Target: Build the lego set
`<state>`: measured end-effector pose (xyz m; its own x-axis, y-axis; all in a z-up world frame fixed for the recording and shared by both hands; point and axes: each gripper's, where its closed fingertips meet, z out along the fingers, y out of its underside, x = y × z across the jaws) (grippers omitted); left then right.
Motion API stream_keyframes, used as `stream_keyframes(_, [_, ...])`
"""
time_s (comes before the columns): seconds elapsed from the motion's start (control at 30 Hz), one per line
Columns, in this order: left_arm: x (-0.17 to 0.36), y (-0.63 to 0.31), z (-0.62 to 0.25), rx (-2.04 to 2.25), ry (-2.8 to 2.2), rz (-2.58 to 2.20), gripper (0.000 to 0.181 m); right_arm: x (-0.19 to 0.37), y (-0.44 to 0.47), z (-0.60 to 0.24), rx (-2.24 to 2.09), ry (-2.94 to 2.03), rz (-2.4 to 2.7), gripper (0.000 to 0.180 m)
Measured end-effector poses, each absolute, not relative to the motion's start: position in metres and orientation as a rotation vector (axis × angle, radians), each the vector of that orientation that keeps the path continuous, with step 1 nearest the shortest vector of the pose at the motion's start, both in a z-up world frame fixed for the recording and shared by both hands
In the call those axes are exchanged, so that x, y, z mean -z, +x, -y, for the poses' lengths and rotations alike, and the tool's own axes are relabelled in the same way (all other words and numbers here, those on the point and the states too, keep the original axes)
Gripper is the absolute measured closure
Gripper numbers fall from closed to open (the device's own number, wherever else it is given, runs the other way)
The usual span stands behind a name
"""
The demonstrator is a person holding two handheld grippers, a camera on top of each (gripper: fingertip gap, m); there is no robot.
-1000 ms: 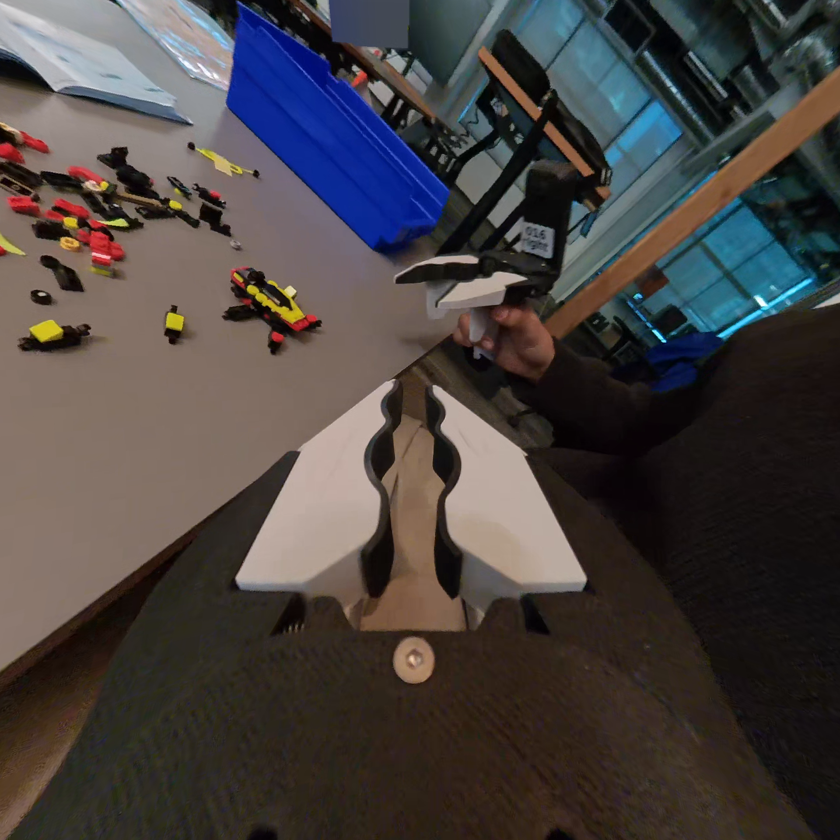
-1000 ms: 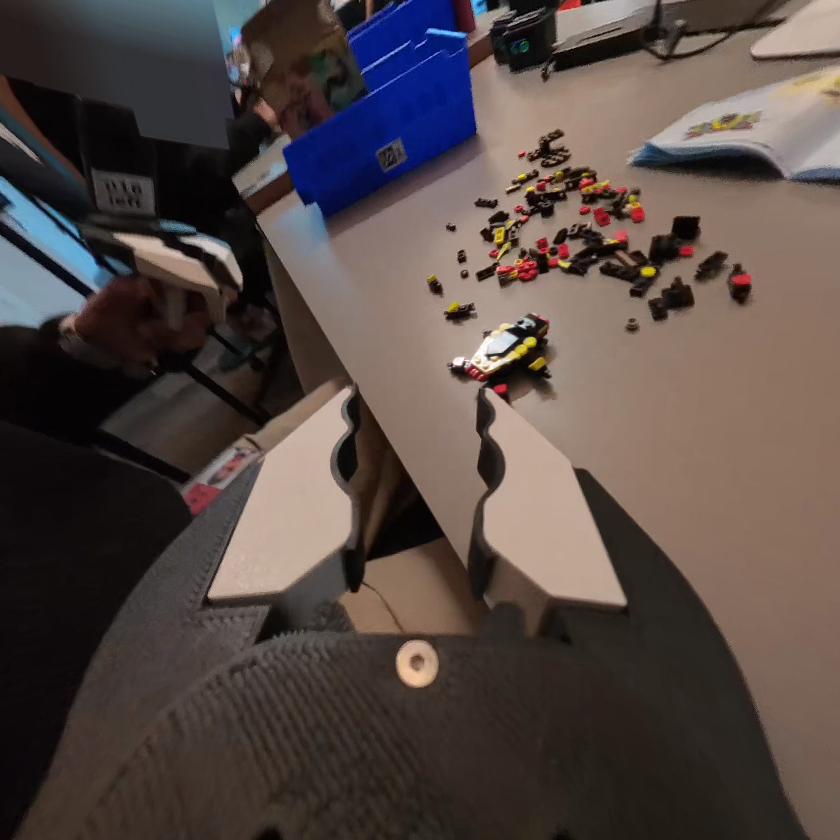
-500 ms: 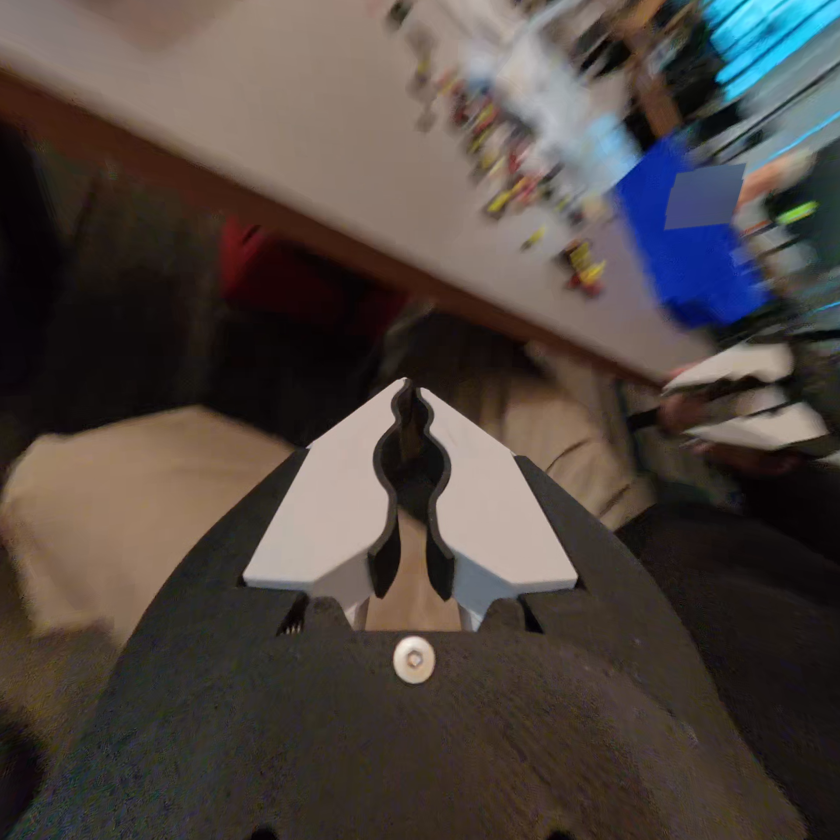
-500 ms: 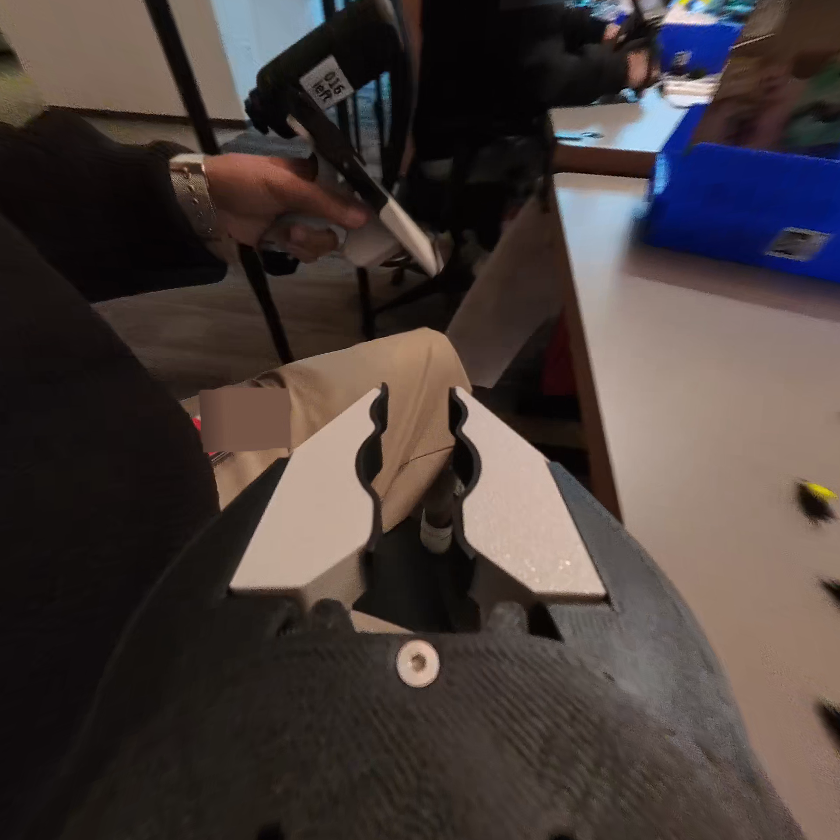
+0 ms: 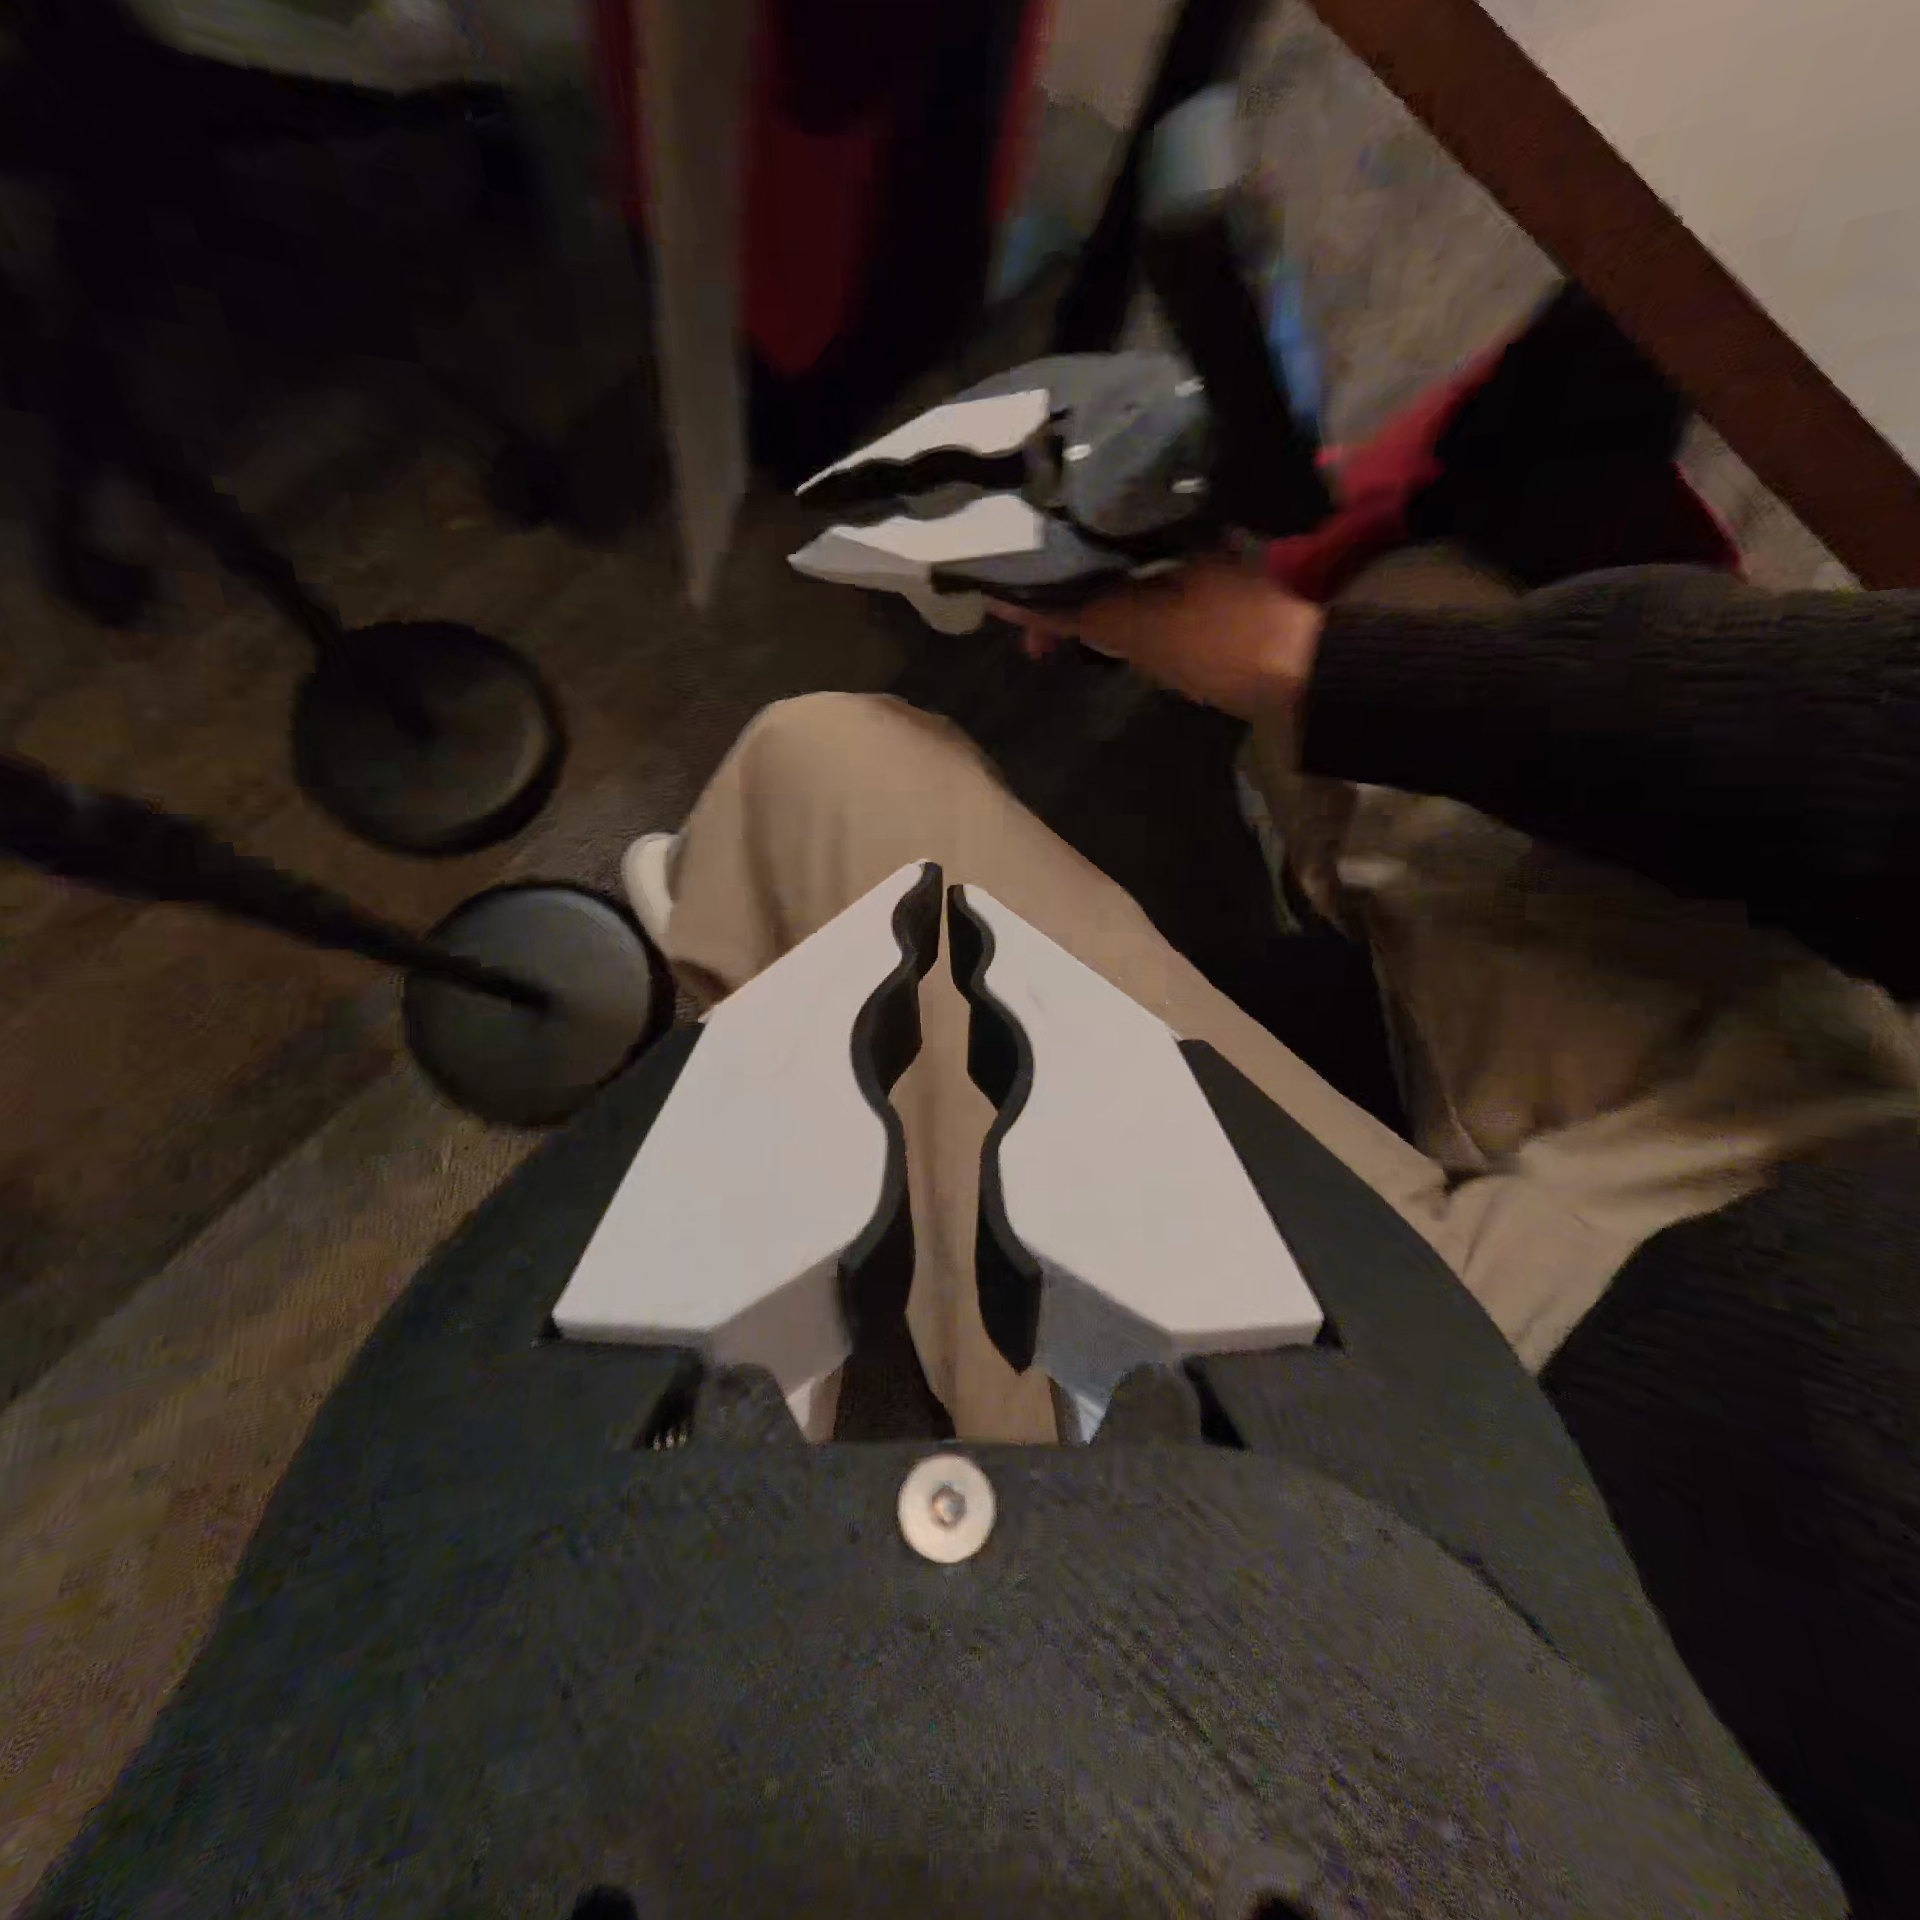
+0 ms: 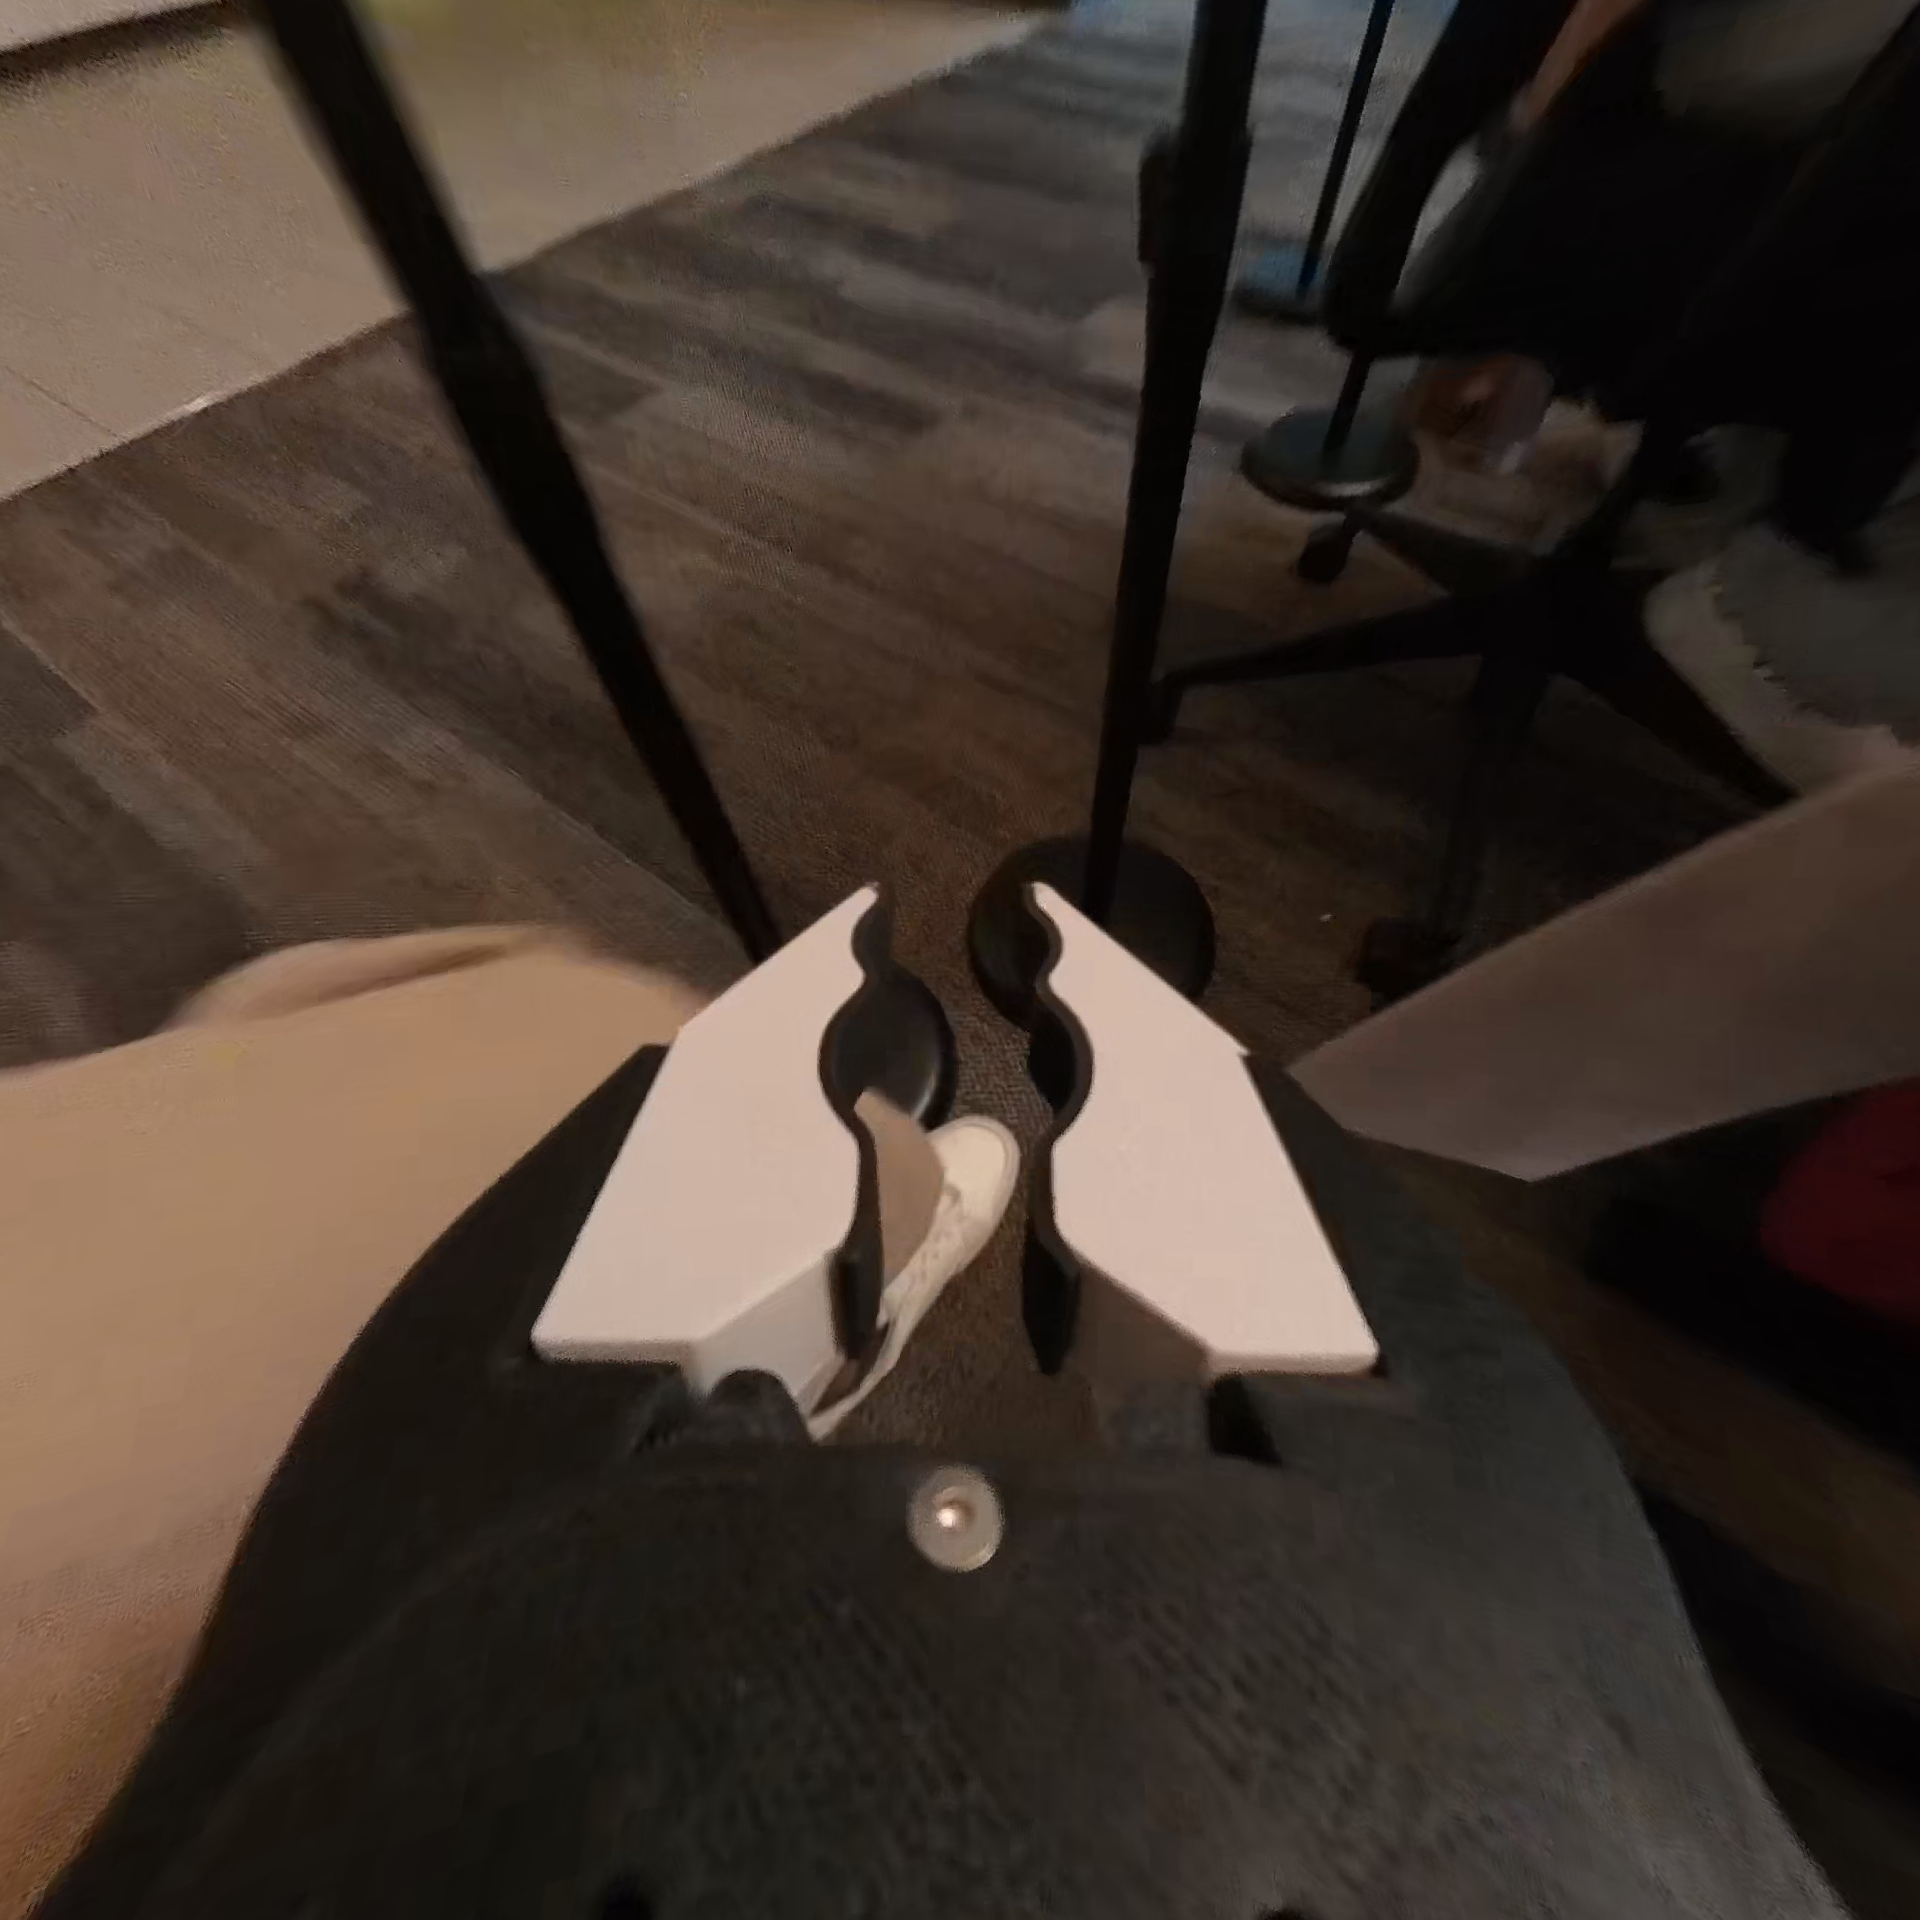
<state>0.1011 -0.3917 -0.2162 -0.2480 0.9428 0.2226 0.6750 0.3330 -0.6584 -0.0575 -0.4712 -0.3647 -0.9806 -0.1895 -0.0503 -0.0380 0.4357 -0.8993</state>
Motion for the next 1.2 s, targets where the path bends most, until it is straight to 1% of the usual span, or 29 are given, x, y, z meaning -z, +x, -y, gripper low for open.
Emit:
stream_keyframes(0.1, [0.215, 0.156, 0.431, -0.717, -1.176, 2.209, 0.181, 0.458, -0.073, 0.575, 1.507, -0.164, -2.538, 0.153])
stream_keyframes(0.2, [0.237, 0.251, 0.484, -0.859, -0.982, 2.645, 0.181, 0.552, -0.092, 0.677, 1.478, -0.023, -2.505, 0.148])
stream_keyframes(0.3, [0.267, 0.355, 0.492, -0.786, -0.759, 3.104, 0.181, 0.655, -0.140, 0.763, 1.459, 0.103, -2.584, 0.144])
stream_keyframes(0.33, [0.280, 0.386, 0.485, -0.662, -0.641, 3.248, 0.181, 0.688, -0.161, 0.783, 1.463, 0.139, -2.621, 0.142])
stream_keyframes(0.4, [0.300, 0.424, 0.471, -0.395, -0.309, 3.410, 0.181, 0.749, -0.204, 0.810, 1.438, 0.191, -2.690, 0.147])
stream_keyframes(0.5, [0.314, 0.435, 0.496, -0.351, 0.044, 3.389, 0.181, 0.816, -0.261, 0.829, 1.373, 0.230, -2.786, 0.151])
stream_keyframes(0.57, [0.321, 0.435, 0.529, -0.396, 0.131, 3.366, 0.181, 0.841, -0.292, 0.837, 1.369, 0.224, -2.844, 0.155])
stream_keyframes(0.63, [0.334, 0.426, 0.553, -0.421, 0.149, 3.335, 0.181, 0.862, -0.311, 0.849, 1.339, 0.199, -2.863, 0.154])
stream_keyframes(0.8, [0.368, 0.393, 0.570, -0.392, 0.112, 3.295, 0.181, 0.903, -0.330, 0.870, 1.207, -0.002, -2.905, 0.154])
stream_keyframes(0.9, [0.388, 0.391, 0.569, -0.368, 0.124, 3.278, 0.181, 0.916, -0.329, 0.878, 1.159, -0.049, -2.874, 0.154])
stream_keyframes(1.0, [0.409, 0.387, 0.564, -0.314, 0.289, 3.174, 0.181, 0.922, -0.330, 0.891, 1.129, -0.026, -2.866, 0.151])
stream_keyframes(1.1, [0.418, 0.385, 0.568, -0.338, 0.454, 3.074, 0.181, 0.931, -0.334, 0.899, 1.063, -0.083, -2.948, 0.158])
stream_keyframes(1.2, [0.423, 0.383, 0.571, -0.318, 0.472, 3.050, 0.181, 0.942, -0.336, 0.898, 0.939, -0.167, -3.049, 0.164])
